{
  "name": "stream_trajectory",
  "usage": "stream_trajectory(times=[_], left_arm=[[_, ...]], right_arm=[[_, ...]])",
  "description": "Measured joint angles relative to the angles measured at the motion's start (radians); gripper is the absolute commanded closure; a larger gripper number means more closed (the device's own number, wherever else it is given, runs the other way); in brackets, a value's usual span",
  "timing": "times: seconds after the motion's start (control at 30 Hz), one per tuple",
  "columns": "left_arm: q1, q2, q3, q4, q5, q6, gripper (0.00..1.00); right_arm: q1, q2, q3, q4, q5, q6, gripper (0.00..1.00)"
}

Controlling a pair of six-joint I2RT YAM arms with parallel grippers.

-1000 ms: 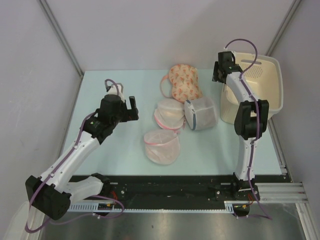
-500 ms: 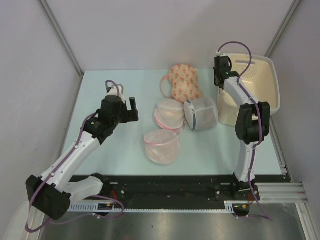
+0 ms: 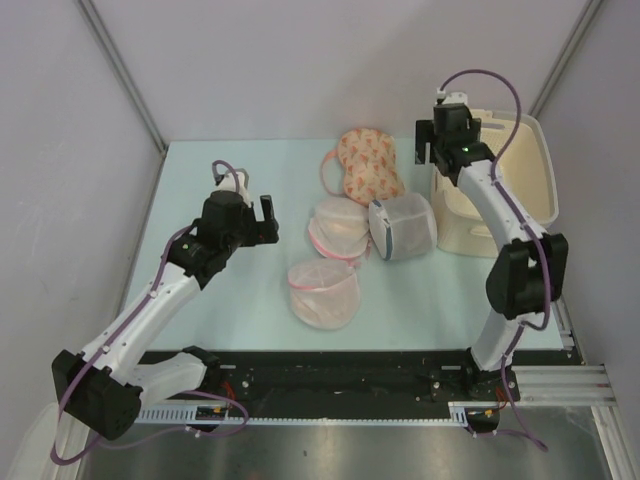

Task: Unzip the laundry bag and remove the bra

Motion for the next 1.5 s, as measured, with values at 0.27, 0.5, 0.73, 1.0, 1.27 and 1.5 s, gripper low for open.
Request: stream_trajectory(times=[0.27,0.5,0.73,1.0,1.27,1.5], left_arm=[[0.000,0.005,0.000,0.001,0.032,-0.003,0.00],[0.000,0.032,0.000,0.001,0.079,-0.004,0.00],[0.000,0.040,0.008,-0.003,0.114,0.001,0.00],[0.000,0.076,0.053,-0.014,0.103,0.017,0.00],[0.024,0.076,0.053,-0.012,0.097,0.035,0.00],[0.049,0.076,0.052,-0.008,0.172,0.033,0.00]], right_arm=[[0.184,-0.389,-0.114,0.000,-0.002,0.070,0.00],[0.344,-0.513,-0.330,-0.039,-0.026,0.185,0.01],[0.447,-0.509,-0.490,-0.070,-0.043,0.294,0.03],[0.484,-0.446,-0.526,-0.010,0.004,0.330,0.18],[0.465,-0.426,-0.557,0.027,0.070,0.329,0.24],[0.414,-0.490,-0.621,0.051,0.055,0.341,0.23]])
